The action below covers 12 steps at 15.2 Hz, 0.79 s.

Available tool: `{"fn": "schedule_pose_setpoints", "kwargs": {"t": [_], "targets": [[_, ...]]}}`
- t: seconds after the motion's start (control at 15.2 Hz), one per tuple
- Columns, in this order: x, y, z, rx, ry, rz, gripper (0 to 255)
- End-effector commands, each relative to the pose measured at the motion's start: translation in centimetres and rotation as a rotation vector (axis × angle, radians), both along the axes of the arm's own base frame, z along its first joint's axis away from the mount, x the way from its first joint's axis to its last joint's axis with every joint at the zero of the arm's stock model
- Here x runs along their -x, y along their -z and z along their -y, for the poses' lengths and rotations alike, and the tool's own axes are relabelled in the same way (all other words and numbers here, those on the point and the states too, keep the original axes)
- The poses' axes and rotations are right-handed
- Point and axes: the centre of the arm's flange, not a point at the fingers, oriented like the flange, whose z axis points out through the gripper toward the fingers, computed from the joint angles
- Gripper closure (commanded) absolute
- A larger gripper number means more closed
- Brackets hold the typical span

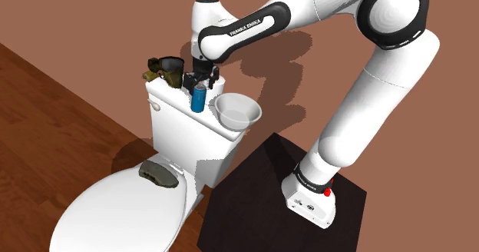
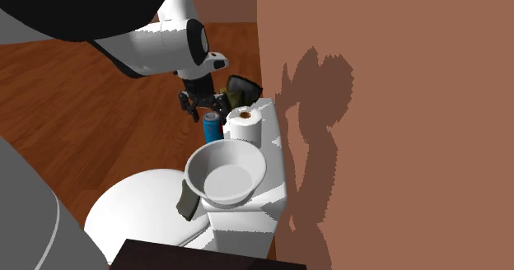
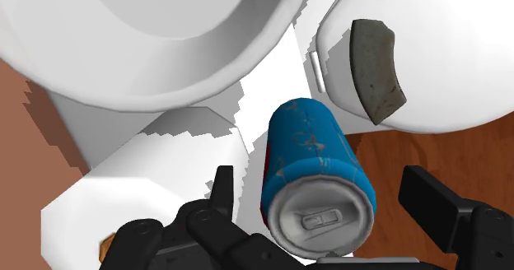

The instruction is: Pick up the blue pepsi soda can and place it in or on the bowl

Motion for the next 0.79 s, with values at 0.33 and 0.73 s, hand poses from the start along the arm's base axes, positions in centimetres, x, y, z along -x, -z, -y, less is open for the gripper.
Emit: {"fn": "schedule_pose_setpoints", "kwargs": {"t": [0.33,0.73], "targets": [[-0.08,1.31,0.13,0.0,0.0,0.001,0],[-0.08,1.31,0.13,0.0,0.0,0.001,255]]}}
